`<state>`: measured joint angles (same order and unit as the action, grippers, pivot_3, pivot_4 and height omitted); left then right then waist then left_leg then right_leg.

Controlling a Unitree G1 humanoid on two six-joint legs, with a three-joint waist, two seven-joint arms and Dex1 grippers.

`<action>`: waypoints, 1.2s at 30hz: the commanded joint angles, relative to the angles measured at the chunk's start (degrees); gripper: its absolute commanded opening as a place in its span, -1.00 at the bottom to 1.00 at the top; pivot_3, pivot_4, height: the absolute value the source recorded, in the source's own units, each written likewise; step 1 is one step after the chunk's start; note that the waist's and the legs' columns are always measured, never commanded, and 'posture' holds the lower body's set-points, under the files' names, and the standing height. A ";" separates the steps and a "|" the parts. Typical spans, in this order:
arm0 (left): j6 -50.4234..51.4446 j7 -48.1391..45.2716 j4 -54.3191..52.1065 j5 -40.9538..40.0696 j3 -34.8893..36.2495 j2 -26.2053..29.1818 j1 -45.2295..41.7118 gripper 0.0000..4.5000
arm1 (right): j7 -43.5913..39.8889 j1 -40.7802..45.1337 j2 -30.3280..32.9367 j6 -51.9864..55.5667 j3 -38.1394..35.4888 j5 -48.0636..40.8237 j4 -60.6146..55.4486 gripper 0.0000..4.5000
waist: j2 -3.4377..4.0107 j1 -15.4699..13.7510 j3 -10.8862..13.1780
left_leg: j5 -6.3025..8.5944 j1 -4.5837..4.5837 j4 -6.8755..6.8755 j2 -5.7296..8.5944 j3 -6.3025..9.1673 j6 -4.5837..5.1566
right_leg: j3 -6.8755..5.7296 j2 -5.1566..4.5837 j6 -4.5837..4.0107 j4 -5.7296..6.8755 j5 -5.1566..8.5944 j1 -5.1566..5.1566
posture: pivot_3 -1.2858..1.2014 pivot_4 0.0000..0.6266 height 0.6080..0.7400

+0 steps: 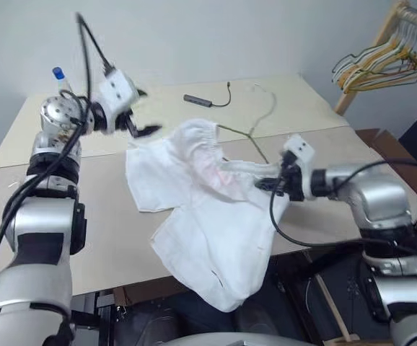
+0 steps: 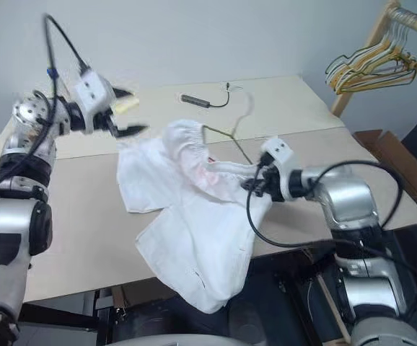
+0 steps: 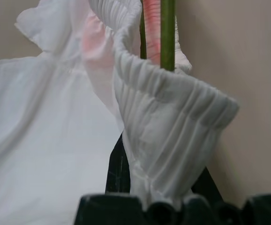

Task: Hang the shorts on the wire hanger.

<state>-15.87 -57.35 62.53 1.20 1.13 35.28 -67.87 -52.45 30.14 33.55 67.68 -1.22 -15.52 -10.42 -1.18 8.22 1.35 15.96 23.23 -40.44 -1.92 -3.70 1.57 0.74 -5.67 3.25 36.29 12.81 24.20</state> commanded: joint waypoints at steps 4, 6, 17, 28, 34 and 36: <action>23.99 -3.37 -29.56 -22.79 10.03 -5.70 6.20 0.99 | 11.80 -4.47 -1.12 21.52 -23.53 -1.91 -11.72 -1.00 | 0.10 -0.69 -0.06 | 0.01 -0.01 -0.03 0.01 0.00 0.00 | 0.01 -0.02 0.01 0.01 -0.01 -0.03 | -0.10 -1.00 1.00; 31.13 -1.94 -40.27 -28.01 10.43 -7.74 10.42 0.99 | 15.37 -5.04 -0.87 24.47 -30.26 -1.85 -11.39 -1.00 | 0.19 -0.90 -0.12 | 0.01 -0.03 -0.03 0.00 -0.01 0.00 | 0.05 -0.02 0.02 0.03 0.00 -0.04 | -0.12 -1.00 1.00; 43.01 1.64 -57.18 -36.34 8.79 -11.20 15.49 0.99 | 39.10 7.43 8.30 24.82 -44.55 -6.13 7.50 -1.00 | 0.52 2.40 -0.31 | 0.00 -0.57 0.22 0.07 -0.12 0.01 | 0.32 0.03 0.00 -0.30 0.01 -0.41 | -0.16 -1.00 1.00; 46.95 5.00 -59.11 -41.74 10.20 -12.63 14.10 0.99 | 59.12 34.16 16.14 24.46 -53.23 8.38 33.23 -1.00 | 0.72 4.12 -0.21 | 0.01 -1.27 0.68 0.06 -0.18 0.01 | 0.50 0.11 -0.09 -0.54 0.11 -1.00 | -0.15 -1.00 1.00; 46.86 5.51 -59.91 -42.22 9.73 -12.43 14.98 0.99 | 67.47 39.11 17.09 16.12 -59.97 12.55 42.31 -1.00 | 0.74 4.10 -0.20 | 0.01 -1.27 0.69 0.06 -0.18 0.01 | 0.50 0.11 -0.08 -0.57 0.12 -1.01 | -0.15 -1.00 1.00; 46.92 5.54 -60.74 -42.14 9.11 -12.35 15.45 0.99 | 69.54 39.32 17.13 14.65 -61.22 13.05 44.23 -1.00 | 0.74 4.06 -0.20 | 0.01 -1.25 0.70 0.07 -0.18 0.01 | 0.50 0.11 -0.08 -0.60 0.12 -1.01 | -0.15 -1.00 1.00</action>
<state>31.16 -52.12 4.12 -40.52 10.21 22.33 -51.76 15.10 67.93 49.46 84.77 -61.07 -2.85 33.19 -0.44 12.28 1.15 15.97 21.98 -39.74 -1.85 -3.88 1.58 1.24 -5.56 3.18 35.68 12.94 23.19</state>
